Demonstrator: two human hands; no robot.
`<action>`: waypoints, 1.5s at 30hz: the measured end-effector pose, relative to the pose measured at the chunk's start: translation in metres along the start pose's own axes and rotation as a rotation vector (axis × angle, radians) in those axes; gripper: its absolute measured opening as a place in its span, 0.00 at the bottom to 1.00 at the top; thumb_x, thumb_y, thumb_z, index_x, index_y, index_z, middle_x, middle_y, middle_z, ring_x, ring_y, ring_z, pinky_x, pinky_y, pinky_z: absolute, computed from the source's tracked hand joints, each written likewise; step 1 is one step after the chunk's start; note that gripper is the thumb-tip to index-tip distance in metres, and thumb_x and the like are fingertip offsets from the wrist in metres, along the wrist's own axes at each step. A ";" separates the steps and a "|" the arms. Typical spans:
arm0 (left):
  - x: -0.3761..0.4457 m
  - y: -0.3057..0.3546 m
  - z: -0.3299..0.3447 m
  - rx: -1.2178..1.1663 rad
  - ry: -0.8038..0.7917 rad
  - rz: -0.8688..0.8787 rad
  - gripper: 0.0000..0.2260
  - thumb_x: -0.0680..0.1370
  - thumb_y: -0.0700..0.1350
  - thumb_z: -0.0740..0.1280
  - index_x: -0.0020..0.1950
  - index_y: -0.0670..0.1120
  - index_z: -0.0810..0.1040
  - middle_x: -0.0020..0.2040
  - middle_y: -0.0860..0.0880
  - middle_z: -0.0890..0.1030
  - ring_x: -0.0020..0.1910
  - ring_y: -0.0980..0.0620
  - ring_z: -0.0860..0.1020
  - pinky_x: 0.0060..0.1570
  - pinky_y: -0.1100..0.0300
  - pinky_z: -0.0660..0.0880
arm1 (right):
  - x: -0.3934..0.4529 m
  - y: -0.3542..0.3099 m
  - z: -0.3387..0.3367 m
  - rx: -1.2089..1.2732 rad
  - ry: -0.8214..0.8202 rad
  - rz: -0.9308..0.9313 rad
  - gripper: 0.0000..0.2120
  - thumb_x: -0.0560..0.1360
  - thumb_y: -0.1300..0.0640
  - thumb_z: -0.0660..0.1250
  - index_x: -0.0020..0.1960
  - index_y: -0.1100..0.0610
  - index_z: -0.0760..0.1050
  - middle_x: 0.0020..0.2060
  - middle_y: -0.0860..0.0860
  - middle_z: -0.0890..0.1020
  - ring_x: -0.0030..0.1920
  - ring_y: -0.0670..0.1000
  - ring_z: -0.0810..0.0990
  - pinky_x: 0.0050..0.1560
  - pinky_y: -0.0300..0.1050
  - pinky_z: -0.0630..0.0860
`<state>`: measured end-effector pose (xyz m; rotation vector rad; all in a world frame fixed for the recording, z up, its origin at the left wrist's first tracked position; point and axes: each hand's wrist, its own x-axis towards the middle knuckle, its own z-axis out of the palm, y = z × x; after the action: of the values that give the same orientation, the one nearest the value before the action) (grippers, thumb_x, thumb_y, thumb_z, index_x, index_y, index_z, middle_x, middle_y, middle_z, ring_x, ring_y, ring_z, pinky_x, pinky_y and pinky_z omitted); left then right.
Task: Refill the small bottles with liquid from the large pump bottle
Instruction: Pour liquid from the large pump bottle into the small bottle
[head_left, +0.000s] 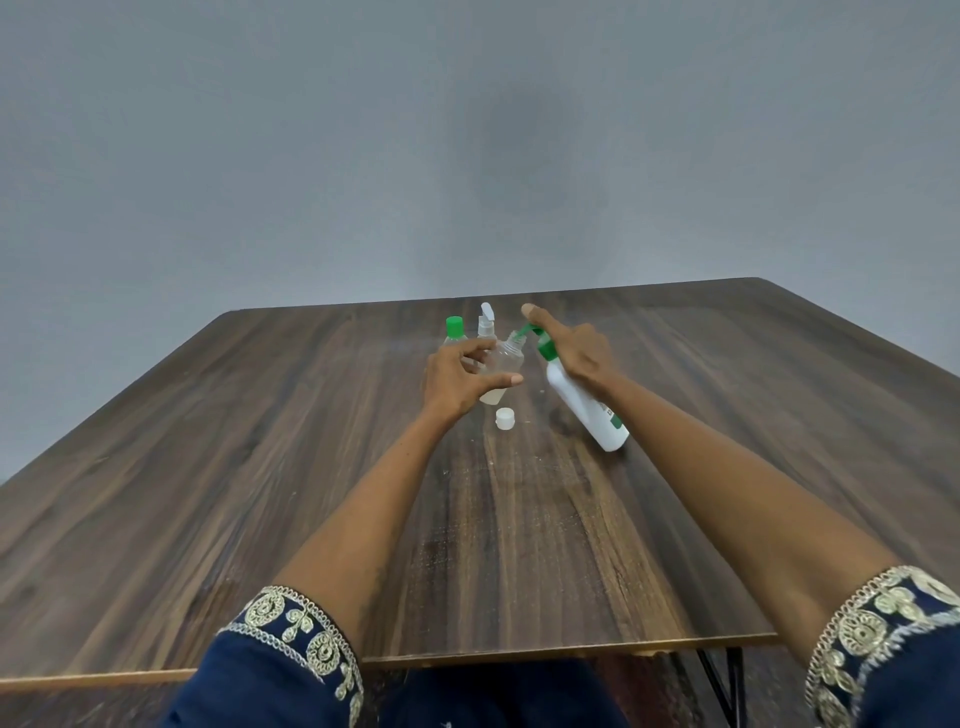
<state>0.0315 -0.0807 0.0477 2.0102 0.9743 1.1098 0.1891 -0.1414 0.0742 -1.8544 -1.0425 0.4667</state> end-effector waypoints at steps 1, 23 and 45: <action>0.000 -0.001 0.000 -0.001 -0.001 0.000 0.26 0.61 0.53 0.80 0.57 0.49 0.81 0.46 0.52 0.80 0.46 0.52 0.79 0.50 0.51 0.78 | 0.000 0.001 0.000 -0.010 0.001 0.013 0.38 0.65 0.22 0.59 0.40 0.58 0.81 0.44 0.57 0.82 0.47 0.57 0.78 0.55 0.54 0.73; 0.000 -0.013 0.006 -0.038 0.017 -0.009 0.28 0.59 0.53 0.80 0.56 0.48 0.81 0.46 0.51 0.81 0.47 0.52 0.79 0.50 0.55 0.78 | -0.010 -0.010 -0.002 -0.064 -0.046 -0.047 0.36 0.57 0.29 0.50 0.50 0.48 0.82 0.33 0.44 0.75 0.37 0.48 0.73 0.46 0.47 0.67; -0.006 -0.019 0.008 0.020 -0.005 -0.030 0.27 0.61 0.53 0.80 0.57 0.47 0.81 0.48 0.50 0.81 0.47 0.52 0.79 0.49 0.56 0.78 | 0.011 0.009 0.009 -0.181 0.048 -0.027 0.29 0.73 0.36 0.58 0.47 0.61 0.82 0.40 0.56 0.82 0.35 0.51 0.73 0.35 0.44 0.65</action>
<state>0.0307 -0.0769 0.0269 2.0066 1.0131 1.0828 0.1935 -0.1294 0.0631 -1.9974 -1.1057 0.3187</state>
